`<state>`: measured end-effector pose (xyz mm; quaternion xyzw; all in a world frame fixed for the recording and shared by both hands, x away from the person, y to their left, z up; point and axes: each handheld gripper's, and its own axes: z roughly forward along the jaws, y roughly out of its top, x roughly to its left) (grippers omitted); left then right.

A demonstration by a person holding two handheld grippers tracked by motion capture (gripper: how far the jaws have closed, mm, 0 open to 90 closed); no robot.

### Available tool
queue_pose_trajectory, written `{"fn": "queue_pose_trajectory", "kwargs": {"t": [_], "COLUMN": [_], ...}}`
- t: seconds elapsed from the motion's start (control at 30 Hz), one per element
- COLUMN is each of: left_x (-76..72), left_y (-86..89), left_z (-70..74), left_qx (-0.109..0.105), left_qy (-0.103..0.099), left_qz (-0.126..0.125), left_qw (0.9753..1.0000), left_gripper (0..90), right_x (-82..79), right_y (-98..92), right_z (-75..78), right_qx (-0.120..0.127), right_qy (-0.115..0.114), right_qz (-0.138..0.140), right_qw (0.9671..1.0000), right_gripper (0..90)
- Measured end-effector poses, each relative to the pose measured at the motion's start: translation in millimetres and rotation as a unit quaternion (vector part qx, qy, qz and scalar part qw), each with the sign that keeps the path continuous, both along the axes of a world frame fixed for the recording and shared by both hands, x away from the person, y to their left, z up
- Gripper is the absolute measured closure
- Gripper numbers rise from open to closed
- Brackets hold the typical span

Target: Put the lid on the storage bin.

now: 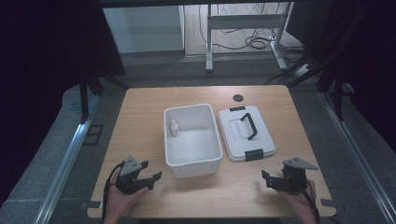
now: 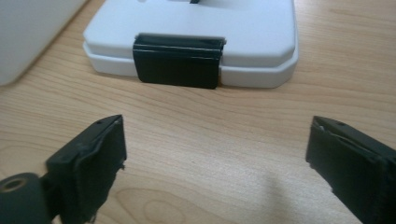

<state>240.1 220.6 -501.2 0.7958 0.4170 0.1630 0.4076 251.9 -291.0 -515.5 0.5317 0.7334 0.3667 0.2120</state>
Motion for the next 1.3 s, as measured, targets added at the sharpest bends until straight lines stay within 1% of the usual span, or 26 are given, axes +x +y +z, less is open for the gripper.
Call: {"fn": "queue_pose_trajectory", "kwargs": {"t": [0.03,0.13,0.2,0.27,0.33,0.37,0.43,0.47,0.5,0.53,0.6,0.73,0.8,0.87,0.9,0.93,0.97,1.0,1.03,1.07,1.1,1.13,1.2,1.23,1.27,1.3], "left_x": [0.4,0.9,0.6,0.1,0.1,0.0,0.2,0.3,0.7,1.3,2.0,1.4,1.2,1.1,1.2,1.2,1.1,1.1,1.2,1.5,1.7,1.8,1.7,1.7,1.7,1.7], "left_y": [0.3,0.7,0.4,0.2,0.7,0.9,1.0,0.9,0.9,1.0,0.8,2.7,4.4,4.9,4.8,4.8,4.5,4.4,4.4,4.5,4.6,4.7,4.8,5.1,5.3,5.7], "left_z": [-0.4,-2.3,-2.4,-1.7,-1.4,-1.2,-0.5,-0.5,-0.7,-1.4,-2.7,-1.3,-0.1,-0.3,-0.5,-0.5,-0.6,-0.6,-0.7,-0.8,-0.9,-1.0,-1.3,-1.3,-1.3,-1.3], "left_qx": [0.001,0.005,0.004,0.003,0.001,-0.001,-0.002,-0.002,-0.002,-0.002,0.001,-0.004,-0.007,-0.007,-0.007,-0.005,-0.006,-0.006,-0.007,-0.006,-0.005,-0.005,-0.006,-0.006,-0.007,-0.007], "left_qy": [0.001,0.005,0.005,0.005,0.006,0.007,0.007,0.007,0.008,0.01,0.013,0.011,0.009,0.01,0.01,0.011,0.011,0.011,0.011,0.011,0.011,0.011,0.012,0.012,0.012,0.012], "left_qz": [0.0,0.001,0.0,-0.002,0.0,0.0,-0.001,-0.001,-0.002,-0.002,-0.003,-0.003,-0.002,-0.001,-0.002,-0.003,-0.003,-0.003,-0.002,-0.002,-0.003,-0.003,-0.001,-0.001,0.0,0.0], "left_qw": [1.0,1.0,1.0,1.0,1.0,1.0,1.0,1.0,1.0,0.9999,0.9999,0.9999,0.9999,0.9999,0.9999,0.9999,0.9999,0.9999,0.9999,0.9999,0.9999,0.9999,0.9999,0.9999,0.9999,0.9999], "left_gripper": [29.8,29.8,29.9,29.9,29.9,30.0,30.0,30.1,30.1,30.4,30.4,30.5,30.6,30.7,30.7,30.7,30.7,30.7,30.7,30.7,30.7,30.7,30.6,30.6,30.6,30.6], "right_x": [-0.4,-0.5,-0.5,-0.3,-0.1,0.7,0.9,1.4,1.4,4.2,5.8,11.6,14.5,19.3,25.3,25.3,31.9,35.9,35.9,40.3,49.6,49.6,59.5,64.6,75.0,78.2], "right_y": [-1.1,-2.0,-4.5,-5.4,-5.7,-6.9,-7.4,-8.8,-8.8,-10.6,-11.0,-9.9,-7.7,-4.8,-2.3,-2.3,0.4,1.8,1.8,3.8,7.1,7.1,10.3,11.5,14.3,15.1], "right_z": [1.0,1.8,4.3,6.8,9.9,12.9,15.3,20.3,20.3,27.0,30.2,56.5,71.5,87.1,99.5,99.5,109.7,115.6,115.6,121.1,131.1,131.1,138.7,141.9,147.5,149.2], "right_qx": [0.008,0.012,0.021,0.021,0.009,0.017,0.022,0.031,0.031,0.04,0.04,0.031,0.022,0.017,0.009,0.009,0.002,0.0,0.0,-0.003,-0.007,-0.007,-0.01,-0.011,-0.011,-0.012], "right_qy": [0.001,0.002,0.001,0.005,0.0,0.002,0.002,-0.001,-0.001,0.003,0.006,0.012,0.014,0.022,0.028,0.028,0.033,0.037,0.037,0.041,0.047,0.047,0.055,0.059,0.072,0.075], "right_qz": [-0.006,-0.012,-0.02,-0.018,-0.016,-0.012,-0.01,-0.006,-0.006,-0.002,0.001,0.017,0.027,0.039,0.048,0.048,0.055,0.058,0.058,0.06,0.064,0.064,0.068,0.069,0.071,0.072], "right_qw": [0.9999,0.9999,0.9996,0.9996,0.9998,0.9998,0.9997,0.9995,0.9995,0.9992,0.9992,0.9993,0.9993,0.9989,0.9984,0.9984,0.9979,0.9976,0.9976,0.9974,0.9968,0.9968,0.9962,0.9958,0.9948,0.9945], "right_gripper": [9.2,11.8,15.0,17.6,19.7,21.6,22.9,23.9,23.9,24.3,24.6,25.7,26.3,28.1,29.1,29.1,29.5,29.7,29.7,29.9,30.8,30.8,31.5,31.9,32.4,32.6]}}
